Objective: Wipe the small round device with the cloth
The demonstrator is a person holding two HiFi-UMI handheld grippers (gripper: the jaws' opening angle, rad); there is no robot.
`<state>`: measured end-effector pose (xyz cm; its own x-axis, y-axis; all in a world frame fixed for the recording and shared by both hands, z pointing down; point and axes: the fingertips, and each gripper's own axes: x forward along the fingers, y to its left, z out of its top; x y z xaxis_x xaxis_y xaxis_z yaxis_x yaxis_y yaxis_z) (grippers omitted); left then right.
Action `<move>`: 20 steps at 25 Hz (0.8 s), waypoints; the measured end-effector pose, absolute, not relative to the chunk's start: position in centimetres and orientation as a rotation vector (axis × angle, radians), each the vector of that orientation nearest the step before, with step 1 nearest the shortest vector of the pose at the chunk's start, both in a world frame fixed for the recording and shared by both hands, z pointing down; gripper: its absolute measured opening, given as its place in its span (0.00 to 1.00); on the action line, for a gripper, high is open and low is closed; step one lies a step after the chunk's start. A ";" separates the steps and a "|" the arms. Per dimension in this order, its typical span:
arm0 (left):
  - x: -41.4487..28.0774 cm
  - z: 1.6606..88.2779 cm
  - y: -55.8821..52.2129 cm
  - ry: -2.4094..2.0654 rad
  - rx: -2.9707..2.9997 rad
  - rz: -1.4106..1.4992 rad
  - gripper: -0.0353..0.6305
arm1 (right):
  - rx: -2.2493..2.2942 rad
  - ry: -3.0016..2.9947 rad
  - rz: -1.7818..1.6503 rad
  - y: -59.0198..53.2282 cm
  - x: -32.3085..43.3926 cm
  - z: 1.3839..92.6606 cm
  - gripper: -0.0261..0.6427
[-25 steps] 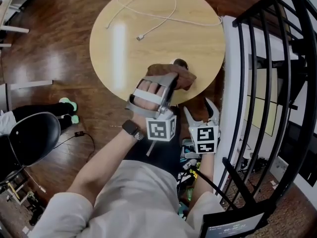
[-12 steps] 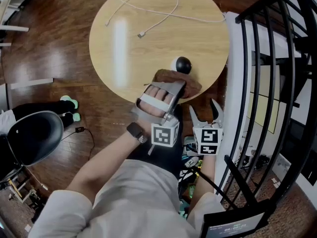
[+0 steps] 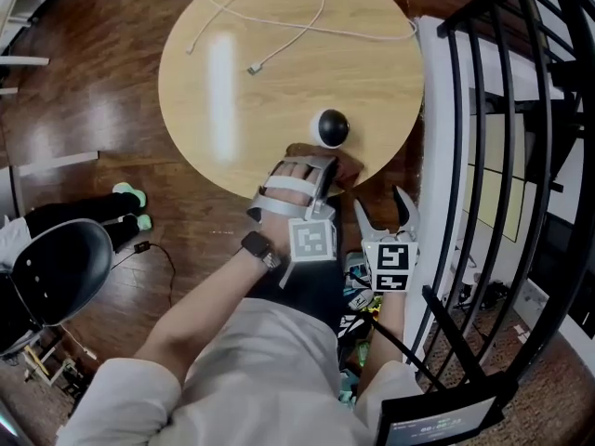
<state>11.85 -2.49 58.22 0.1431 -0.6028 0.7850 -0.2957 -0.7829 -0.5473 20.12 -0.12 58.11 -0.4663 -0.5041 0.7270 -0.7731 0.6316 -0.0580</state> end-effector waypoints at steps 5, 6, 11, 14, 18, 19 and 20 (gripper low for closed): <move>10.1 55.9 0.5 0.757 -2.229 -1.659 0.17 | 0.950 -2.183 0.496 -0.1 19.1 56.8 0.53; 9.0 54.3 0.7 0.738 -2.198 -1.619 0.17 | 0.927 -2.204 0.490 0.0 18.4 56.5 0.53; 7.0 45.5 -1.7 0.365 -2.105 -1.321 0.17 | 0.765 -2.433 0.457 -1.7 12.5 55.2 0.53; 7.8 43.6 -4.1 0.013 -1.999 -1.236 0.17 | 0.687 -2.506 0.320 -4.2 10.0 55.1 0.53; 9.3 45.0 -6.8 -0.210 -1.949 -1.169 0.17 | 0.623 -2.637 0.335 -7.5 8.3 55.3 0.53; 9.5 45.7 -6.9 -0.244 -1.964 -1.164 0.17 | 0.587 -2.673 0.361 -7.9 7.9 55.3 0.55; 9.4 46.3 -6.8 -0.273 -1.983 -1.168 0.17 | 0.544 -2.696 0.374 -8.0 7.4 55.2 0.55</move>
